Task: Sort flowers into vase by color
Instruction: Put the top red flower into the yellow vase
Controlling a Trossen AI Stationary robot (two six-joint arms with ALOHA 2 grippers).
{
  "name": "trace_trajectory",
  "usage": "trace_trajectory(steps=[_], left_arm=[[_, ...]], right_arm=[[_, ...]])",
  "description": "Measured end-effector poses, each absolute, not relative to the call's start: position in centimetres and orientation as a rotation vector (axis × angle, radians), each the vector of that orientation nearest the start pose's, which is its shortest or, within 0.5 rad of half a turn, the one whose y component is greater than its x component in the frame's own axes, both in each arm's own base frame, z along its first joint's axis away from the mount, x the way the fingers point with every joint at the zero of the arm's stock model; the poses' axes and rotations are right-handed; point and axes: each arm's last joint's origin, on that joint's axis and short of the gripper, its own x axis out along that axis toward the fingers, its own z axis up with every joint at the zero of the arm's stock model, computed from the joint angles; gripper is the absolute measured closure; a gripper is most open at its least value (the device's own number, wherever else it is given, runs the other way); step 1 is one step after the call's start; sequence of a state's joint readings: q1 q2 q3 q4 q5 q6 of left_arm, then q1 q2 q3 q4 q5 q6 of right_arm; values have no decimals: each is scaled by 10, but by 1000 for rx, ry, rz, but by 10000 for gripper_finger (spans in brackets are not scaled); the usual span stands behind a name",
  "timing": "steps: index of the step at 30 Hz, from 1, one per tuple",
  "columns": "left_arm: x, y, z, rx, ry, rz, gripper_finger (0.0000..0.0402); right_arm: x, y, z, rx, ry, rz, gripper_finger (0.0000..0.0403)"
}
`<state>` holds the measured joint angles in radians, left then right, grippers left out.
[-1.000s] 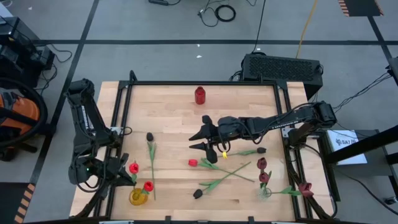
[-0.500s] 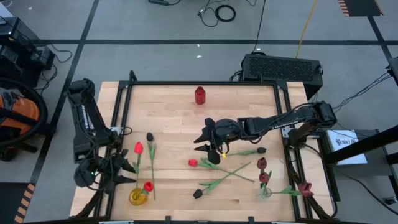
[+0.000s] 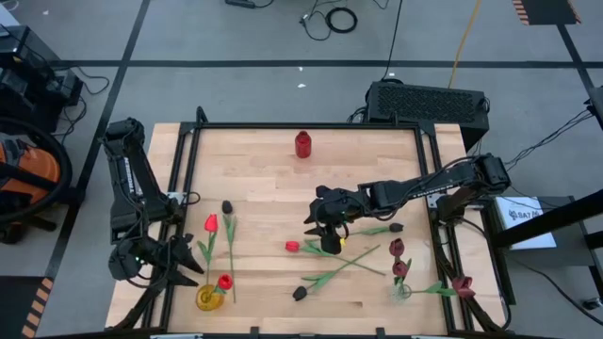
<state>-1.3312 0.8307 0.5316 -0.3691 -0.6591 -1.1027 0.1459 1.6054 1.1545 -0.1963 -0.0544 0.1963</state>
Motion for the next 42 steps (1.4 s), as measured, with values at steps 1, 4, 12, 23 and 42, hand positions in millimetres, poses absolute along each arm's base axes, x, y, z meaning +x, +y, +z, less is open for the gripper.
trace_trajectory(steps=[1, 4, 12, 23, 42], left_arm=[[57, -156, 228, -484, 637, -342, 214], [59, -154, 229, -529, 583, -271, 214], [66, -151, 228, -552, 542, -197, 214], [59, -153, 228, -534, 607, -277, 214], [77, -161, 220, -542, 520, -138, 245]], right_arm=[[349, 53, 256, 160, 663, 129, 266], [349, 53, 256, 160, 664, 128, 266], [349, 53, 256, 158, 662, 122, 266], [349, 53, 257, 158, 658, 122, 266], [349, 52, 257, 151, 656, 118, 266]])
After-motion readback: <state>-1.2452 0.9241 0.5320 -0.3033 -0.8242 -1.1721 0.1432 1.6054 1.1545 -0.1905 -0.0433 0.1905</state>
